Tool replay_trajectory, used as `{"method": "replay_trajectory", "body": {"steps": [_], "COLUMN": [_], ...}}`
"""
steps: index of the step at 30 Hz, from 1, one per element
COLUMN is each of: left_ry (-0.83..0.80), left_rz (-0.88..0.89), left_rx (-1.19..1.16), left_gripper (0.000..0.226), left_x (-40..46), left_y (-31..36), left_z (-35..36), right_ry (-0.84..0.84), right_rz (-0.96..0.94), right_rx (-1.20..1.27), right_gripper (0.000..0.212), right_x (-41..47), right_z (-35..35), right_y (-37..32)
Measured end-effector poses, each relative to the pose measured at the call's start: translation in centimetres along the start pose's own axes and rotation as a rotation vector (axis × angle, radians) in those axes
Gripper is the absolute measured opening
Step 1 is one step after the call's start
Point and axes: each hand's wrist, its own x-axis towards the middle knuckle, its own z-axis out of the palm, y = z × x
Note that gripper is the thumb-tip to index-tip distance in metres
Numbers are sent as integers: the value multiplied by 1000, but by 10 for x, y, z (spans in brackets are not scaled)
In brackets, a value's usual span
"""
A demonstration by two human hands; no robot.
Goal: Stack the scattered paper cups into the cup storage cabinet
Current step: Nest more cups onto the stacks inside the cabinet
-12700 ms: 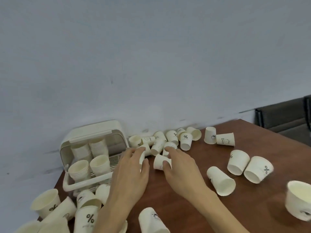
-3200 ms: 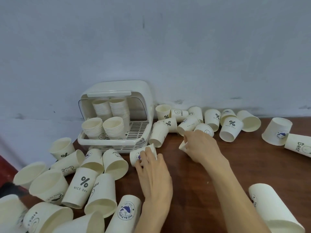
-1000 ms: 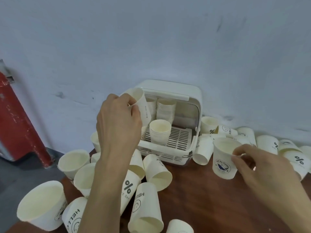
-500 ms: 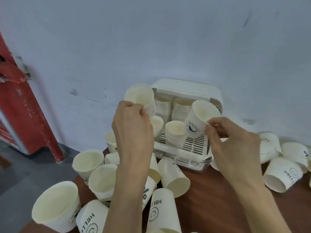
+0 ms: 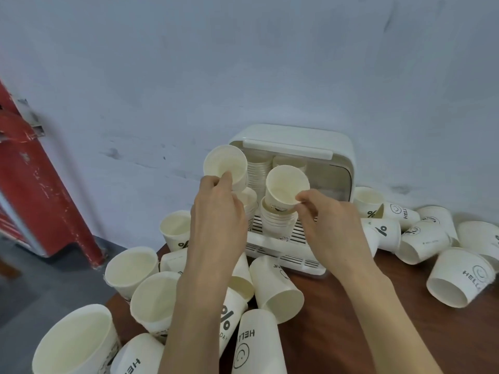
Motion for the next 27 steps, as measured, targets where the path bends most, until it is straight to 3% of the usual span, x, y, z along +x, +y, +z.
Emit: {"method": "replay_trajectory", "body": {"steps": [16,21,27], "left_ry": [-104,1,-19], "left_rz": [-59,-138,-150], "left_rx": [28,45,72], "left_gripper": [33,24,21], "left_x": [-5,14,25], "left_y": [-9,-7,-3], "left_z": [21,21,19], "right_ry": [-20,-96,-244], "right_rz": [-34,-25,-33], "right_rx": [-134,-246,-379], "right_gripper": [20,23,18], "right_x": [-8,8,21], "right_z": [-2,-2,-2], "right_y": [-13,-17,-22]}}
